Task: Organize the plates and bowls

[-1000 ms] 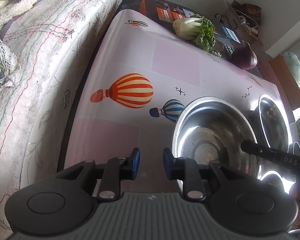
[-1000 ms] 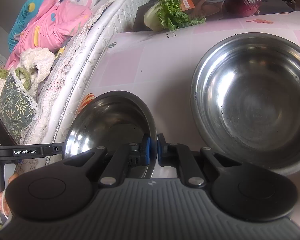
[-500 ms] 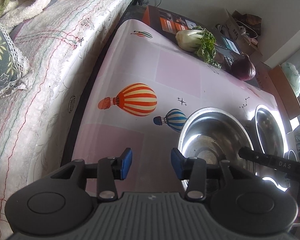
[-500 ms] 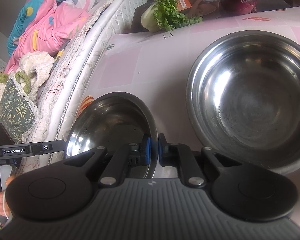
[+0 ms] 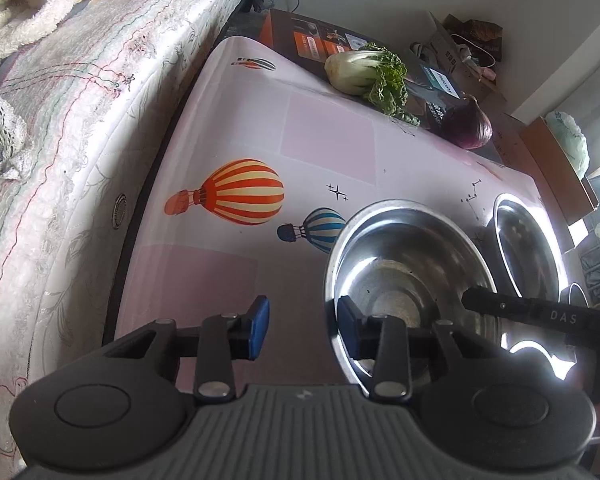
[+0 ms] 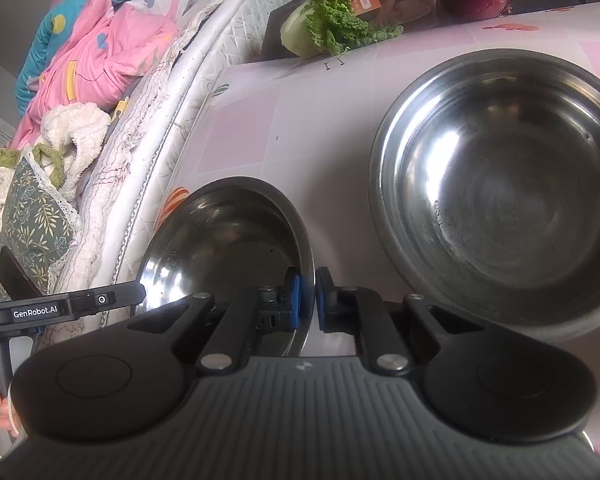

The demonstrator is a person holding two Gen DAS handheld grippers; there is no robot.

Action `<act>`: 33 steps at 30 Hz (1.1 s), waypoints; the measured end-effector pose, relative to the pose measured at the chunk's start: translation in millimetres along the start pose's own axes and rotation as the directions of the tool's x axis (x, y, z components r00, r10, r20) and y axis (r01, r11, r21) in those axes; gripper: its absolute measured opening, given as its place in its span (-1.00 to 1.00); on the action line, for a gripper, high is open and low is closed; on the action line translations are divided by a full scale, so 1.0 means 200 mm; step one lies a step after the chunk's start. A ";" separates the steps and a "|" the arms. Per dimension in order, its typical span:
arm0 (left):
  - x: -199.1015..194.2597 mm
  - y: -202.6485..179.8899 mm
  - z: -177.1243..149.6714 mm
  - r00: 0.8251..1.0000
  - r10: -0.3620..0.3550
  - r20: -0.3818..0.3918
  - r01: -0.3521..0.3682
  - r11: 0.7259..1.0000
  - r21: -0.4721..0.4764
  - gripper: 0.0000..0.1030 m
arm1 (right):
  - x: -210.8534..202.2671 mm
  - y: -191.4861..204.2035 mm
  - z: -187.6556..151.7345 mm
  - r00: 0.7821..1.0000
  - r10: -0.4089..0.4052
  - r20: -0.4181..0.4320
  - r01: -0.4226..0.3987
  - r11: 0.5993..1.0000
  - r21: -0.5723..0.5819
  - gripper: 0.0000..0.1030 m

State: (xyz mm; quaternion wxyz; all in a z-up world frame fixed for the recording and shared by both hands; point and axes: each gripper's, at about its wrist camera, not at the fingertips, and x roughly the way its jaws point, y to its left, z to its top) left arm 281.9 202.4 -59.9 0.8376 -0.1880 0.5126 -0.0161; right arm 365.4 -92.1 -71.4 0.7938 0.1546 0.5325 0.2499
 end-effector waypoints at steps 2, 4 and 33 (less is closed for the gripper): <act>0.01 -0.02 0.00 1.000 -0.008 -0.004 0.008 1.000 0.010 -0.56 | 0.00 0.00 0.00 1.000 0.000 -0.003 0.000 1.000 -0.003 -0.83; 0.02 -0.04 0.00 1.000 -0.007 -0.007 0.007 1.000 0.022 -0.69 | 0.01 0.01 -0.01 1.000 0.000 -0.009 0.000 1.000 -0.006 -0.83; -0.19 -0.24 0.03 0.999 0.007 0.047 -0.011 0.997 0.076 -0.82 | -0.26 0.01 0.03 0.995 0.060 0.079 -0.060 0.998 -0.002 -0.89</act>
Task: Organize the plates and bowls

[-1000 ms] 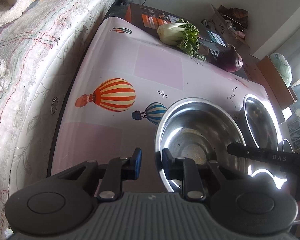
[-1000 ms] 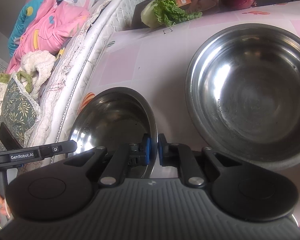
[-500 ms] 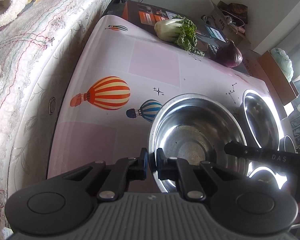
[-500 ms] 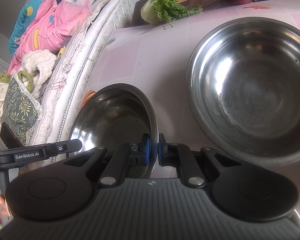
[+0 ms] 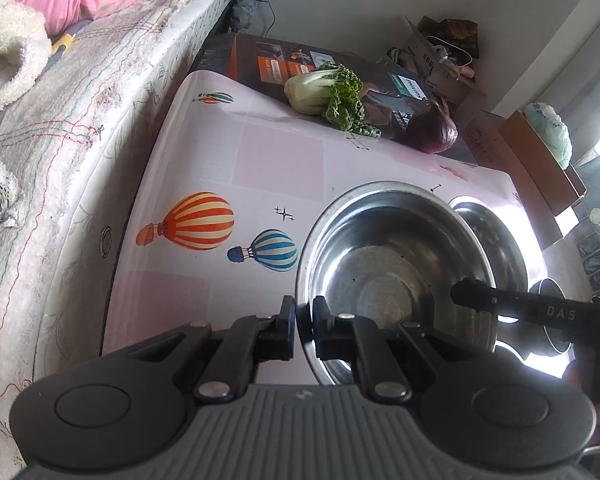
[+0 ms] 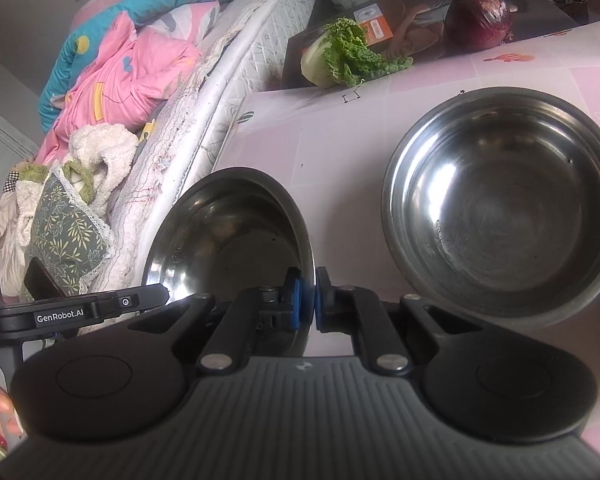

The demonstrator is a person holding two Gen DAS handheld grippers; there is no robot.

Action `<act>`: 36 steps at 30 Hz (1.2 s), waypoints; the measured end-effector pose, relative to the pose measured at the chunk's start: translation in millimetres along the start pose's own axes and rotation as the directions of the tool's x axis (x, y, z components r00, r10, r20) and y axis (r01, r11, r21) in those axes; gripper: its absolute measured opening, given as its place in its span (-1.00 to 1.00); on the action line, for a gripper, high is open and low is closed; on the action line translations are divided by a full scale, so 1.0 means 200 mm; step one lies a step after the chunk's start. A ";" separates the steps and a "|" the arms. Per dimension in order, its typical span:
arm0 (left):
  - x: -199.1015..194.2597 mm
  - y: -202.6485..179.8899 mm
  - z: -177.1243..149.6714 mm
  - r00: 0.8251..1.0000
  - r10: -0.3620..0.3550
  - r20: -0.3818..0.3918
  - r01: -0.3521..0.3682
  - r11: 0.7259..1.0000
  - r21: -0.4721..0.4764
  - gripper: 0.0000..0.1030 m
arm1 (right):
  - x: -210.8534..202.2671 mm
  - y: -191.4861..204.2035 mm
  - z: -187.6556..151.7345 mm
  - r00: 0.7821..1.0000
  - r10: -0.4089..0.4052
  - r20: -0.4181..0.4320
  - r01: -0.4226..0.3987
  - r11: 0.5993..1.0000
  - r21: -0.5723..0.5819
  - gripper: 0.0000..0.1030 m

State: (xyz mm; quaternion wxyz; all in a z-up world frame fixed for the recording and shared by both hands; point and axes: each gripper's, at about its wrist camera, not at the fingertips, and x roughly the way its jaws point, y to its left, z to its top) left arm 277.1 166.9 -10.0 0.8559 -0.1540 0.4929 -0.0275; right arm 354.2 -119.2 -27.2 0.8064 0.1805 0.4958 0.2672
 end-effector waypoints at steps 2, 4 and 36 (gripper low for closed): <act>-0.04 -0.07 0.02 1.000 -0.004 0.017 0.004 1.000 0.022 -0.82 | -0.07 -0.01 0.02 1.000 0.003 0.026 -0.003 1.000 0.001 -0.89; -0.07 -0.15 0.05 1.000 -0.011 0.027 0.010 0.999 0.041 -0.82 | -0.15 -0.04 0.04 0.999 0.003 0.051 -0.003 1.000 0.004 -0.89; 0.53 -0.76 0.24 0.996 -0.033 -0.077 0.041 0.994 0.102 -0.57 | -0.25 -0.89 0.29 0.992 -0.099 0.080 0.081 0.975 0.208 -0.76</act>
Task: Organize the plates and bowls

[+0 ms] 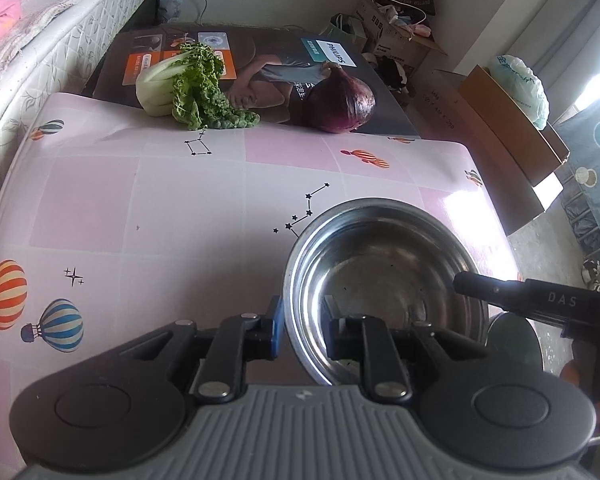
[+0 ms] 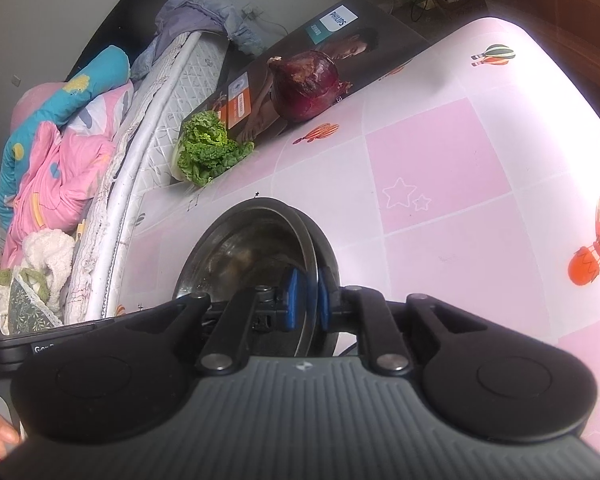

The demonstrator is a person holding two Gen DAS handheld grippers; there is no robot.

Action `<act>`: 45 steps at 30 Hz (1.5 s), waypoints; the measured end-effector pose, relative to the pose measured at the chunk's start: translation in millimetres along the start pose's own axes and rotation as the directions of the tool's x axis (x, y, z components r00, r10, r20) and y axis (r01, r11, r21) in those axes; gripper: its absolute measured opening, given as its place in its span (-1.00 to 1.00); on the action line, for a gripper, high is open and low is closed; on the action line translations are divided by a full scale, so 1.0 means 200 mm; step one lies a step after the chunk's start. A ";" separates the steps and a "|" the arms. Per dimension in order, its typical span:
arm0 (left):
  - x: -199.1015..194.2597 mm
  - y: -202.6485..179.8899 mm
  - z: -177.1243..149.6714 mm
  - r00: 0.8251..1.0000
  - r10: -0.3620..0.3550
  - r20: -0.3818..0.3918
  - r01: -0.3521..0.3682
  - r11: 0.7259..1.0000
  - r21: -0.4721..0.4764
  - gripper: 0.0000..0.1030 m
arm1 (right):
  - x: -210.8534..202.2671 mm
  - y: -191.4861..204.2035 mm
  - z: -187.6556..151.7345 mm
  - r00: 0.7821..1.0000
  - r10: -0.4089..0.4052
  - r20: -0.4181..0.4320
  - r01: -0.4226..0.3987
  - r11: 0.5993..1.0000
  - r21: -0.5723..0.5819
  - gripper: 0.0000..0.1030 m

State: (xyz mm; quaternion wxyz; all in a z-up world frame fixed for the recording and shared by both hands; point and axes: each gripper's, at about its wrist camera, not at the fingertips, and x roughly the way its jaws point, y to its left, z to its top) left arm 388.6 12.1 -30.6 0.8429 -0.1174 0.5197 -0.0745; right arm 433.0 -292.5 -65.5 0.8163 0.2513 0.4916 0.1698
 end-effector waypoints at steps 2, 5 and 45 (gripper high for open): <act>-0.02 0.00 0.00 1.000 0.003 0.011 -0.003 1.000 0.000 -0.39 | -0.01 0.01 0.00 1.000 0.002 0.006 -0.002 1.000 -0.006 -0.72; -0.08 0.00 -0.02 0.999 0.011 0.042 -0.011 1.000 0.005 -0.17 | -0.04 0.01 -0.02 1.000 0.013 0.015 -0.013 1.000 -0.012 -0.49; -0.74 -0.39 -0.66 0.962 -0.093 0.257 0.004 0.945 0.326 0.99 | -1.51 0.29 -0.90 0.773 -0.408 0.485 0.607 0.698 -0.381 0.97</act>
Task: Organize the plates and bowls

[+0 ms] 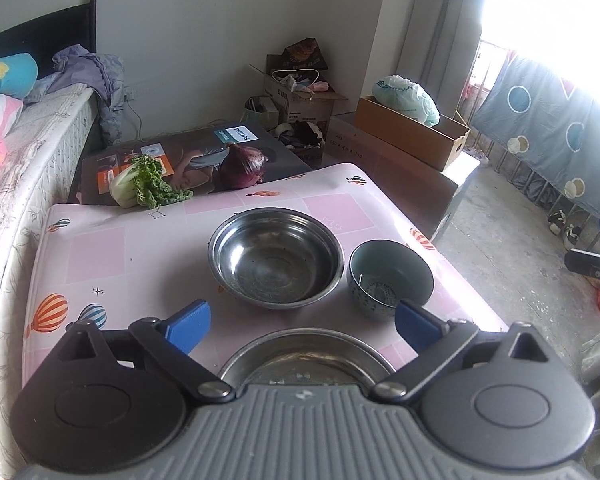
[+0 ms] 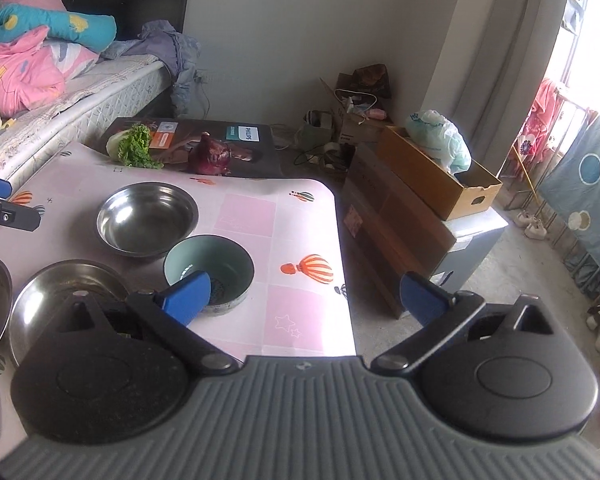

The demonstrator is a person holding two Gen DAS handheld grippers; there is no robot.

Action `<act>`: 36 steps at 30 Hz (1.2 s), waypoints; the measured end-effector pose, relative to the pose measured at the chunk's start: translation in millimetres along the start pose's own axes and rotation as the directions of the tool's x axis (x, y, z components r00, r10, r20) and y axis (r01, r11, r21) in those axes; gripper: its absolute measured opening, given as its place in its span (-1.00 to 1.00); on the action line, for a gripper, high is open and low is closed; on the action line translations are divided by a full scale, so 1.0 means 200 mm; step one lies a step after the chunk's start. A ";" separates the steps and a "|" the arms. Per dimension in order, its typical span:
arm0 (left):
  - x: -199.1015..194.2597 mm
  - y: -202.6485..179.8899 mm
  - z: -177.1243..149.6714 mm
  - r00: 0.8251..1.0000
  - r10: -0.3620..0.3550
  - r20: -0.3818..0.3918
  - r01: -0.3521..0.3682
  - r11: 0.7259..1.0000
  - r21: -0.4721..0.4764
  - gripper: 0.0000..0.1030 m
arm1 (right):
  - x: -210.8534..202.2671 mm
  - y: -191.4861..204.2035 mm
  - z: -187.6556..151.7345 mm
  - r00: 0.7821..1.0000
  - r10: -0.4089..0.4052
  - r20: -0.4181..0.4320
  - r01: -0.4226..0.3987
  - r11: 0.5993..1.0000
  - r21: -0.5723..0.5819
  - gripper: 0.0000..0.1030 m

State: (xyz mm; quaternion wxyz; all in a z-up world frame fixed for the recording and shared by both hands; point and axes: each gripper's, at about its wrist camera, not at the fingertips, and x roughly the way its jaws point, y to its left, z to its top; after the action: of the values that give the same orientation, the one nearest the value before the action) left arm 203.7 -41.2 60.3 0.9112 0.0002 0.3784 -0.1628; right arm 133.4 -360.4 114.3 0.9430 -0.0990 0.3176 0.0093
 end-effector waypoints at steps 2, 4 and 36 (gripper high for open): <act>0.01 -0.03 0.00 1.000 -0.018 0.004 0.018 1.000 0.016 0.99 | -0.02 -0.05 -0.02 1.000 0.014 0.020 -0.014 1.000 0.017 0.97; 0.02 -0.05 0.01 0.999 -0.051 -0.006 0.051 0.998 0.020 1.00 | -0.04 -0.12 -0.06 0.993 0.091 0.076 -0.094 0.994 0.046 0.97; 0.88 -0.23 0.13 0.962 -0.112 -0.249 0.097 0.993 -0.069 -0.44 | 1.34 -0.21 -0.17 0.834 0.541 -0.108 -0.412 0.741 0.530 -0.31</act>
State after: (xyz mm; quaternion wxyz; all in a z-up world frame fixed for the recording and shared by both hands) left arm 324.3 -139.9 -36.7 0.8454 -0.0247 0.4952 -0.1985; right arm 330.1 -419.6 -66.3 0.8531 0.2258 0.4427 0.1590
